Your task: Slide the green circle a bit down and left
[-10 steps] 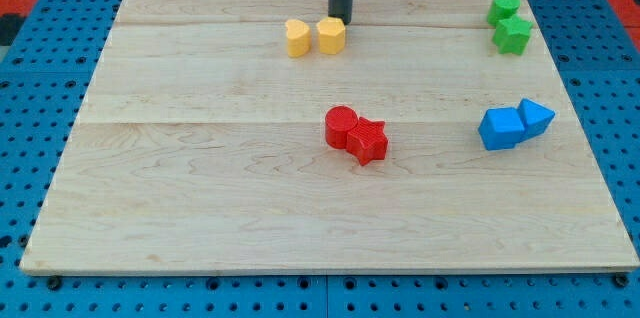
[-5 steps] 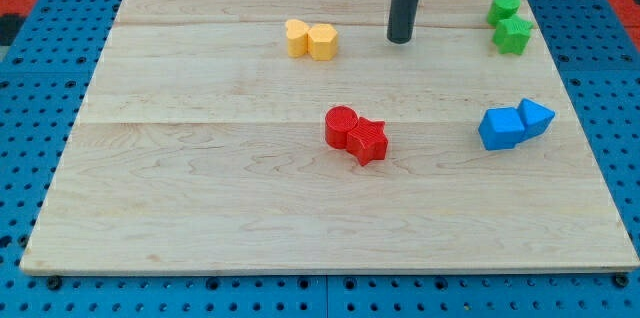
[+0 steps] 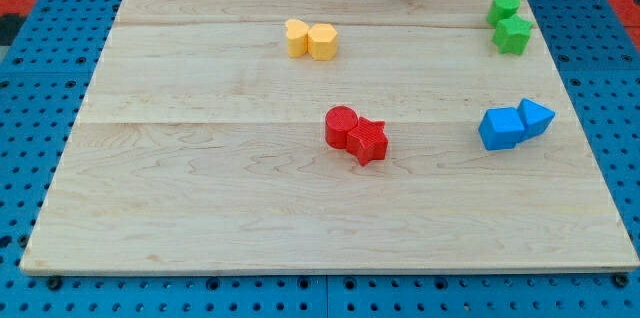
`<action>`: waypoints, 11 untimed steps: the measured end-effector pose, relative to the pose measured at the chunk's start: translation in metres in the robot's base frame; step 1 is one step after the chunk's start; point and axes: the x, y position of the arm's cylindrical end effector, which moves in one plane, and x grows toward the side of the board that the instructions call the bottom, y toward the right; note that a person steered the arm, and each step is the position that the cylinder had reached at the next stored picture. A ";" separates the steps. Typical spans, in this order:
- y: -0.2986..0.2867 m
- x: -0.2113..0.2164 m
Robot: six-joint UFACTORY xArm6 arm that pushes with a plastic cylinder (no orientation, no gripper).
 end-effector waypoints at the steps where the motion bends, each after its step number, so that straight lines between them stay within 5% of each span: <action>1: 0.017 0.001; 4: 0.171 0.000; 11: 0.117 0.048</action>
